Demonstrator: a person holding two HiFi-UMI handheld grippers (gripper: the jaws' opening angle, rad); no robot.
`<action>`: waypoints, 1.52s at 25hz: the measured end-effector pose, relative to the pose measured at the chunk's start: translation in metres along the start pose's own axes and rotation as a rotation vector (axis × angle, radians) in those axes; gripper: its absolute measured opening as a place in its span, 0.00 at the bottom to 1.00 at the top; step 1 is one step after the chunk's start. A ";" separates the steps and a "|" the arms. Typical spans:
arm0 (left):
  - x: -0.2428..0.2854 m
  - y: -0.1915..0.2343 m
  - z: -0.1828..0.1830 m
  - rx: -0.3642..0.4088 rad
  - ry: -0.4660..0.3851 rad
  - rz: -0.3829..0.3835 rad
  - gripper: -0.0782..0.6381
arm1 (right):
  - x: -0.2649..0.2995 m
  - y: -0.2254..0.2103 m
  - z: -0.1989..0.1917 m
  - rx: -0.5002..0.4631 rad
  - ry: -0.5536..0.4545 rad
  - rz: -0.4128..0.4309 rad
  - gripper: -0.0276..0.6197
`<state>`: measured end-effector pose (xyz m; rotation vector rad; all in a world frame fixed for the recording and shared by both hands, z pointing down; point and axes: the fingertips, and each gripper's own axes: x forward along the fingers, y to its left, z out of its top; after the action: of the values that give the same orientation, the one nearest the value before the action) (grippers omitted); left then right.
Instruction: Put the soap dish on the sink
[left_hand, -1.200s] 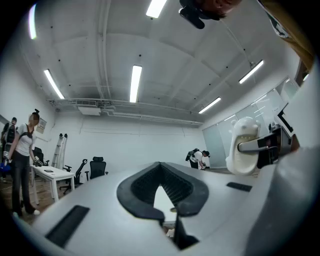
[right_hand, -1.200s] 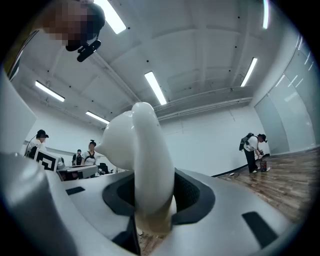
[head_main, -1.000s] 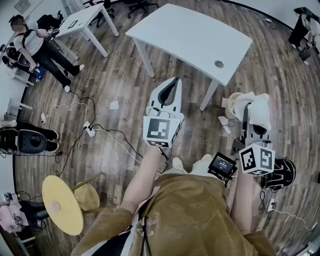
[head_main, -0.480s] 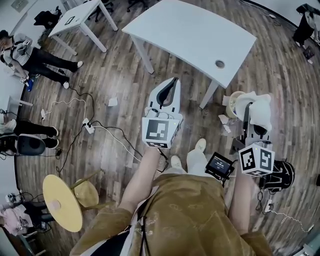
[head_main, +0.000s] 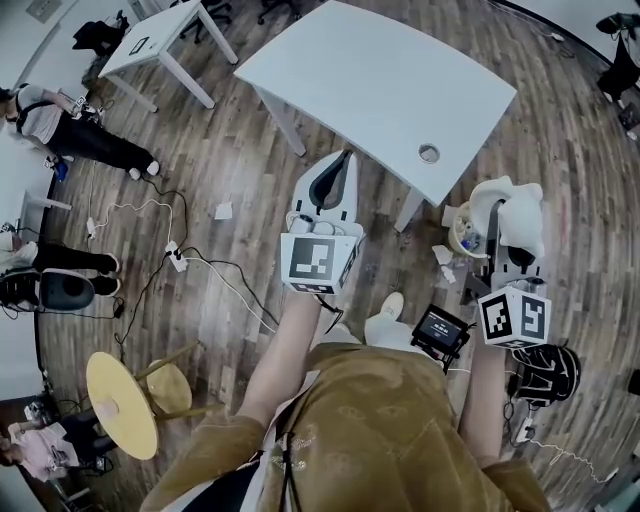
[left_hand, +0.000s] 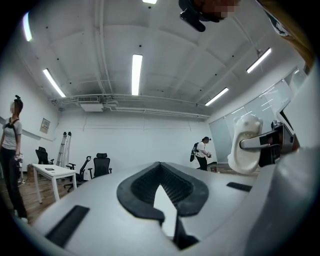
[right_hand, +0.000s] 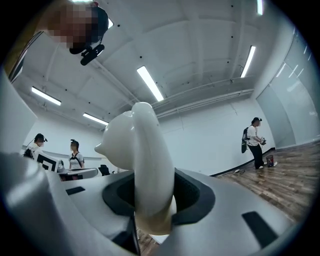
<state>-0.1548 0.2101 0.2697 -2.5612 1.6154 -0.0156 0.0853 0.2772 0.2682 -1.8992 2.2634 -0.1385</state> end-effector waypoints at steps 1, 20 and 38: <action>0.006 -0.003 0.002 0.004 -0.001 0.002 0.12 | 0.004 -0.004 0.001 0.003 -0.006 0.008 0.28; 0.101 0.008 0.001 -0.012 -0.006 -0.016 0.12 | 0.085 -0.043 0.002 0.001 0.012 -0.002 0.28; 0.206 0.069 -0.021 -0.040 -0.002 -0.052 0.12 | 0.195 -0.048 -0.011 -0.033 0.042 -0.033 0.27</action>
<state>-0.1289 -0.0068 0.2729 -2.6315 1.5635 0.0156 0.0974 0.0767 0.2724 -1.9683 2.2754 -0.1480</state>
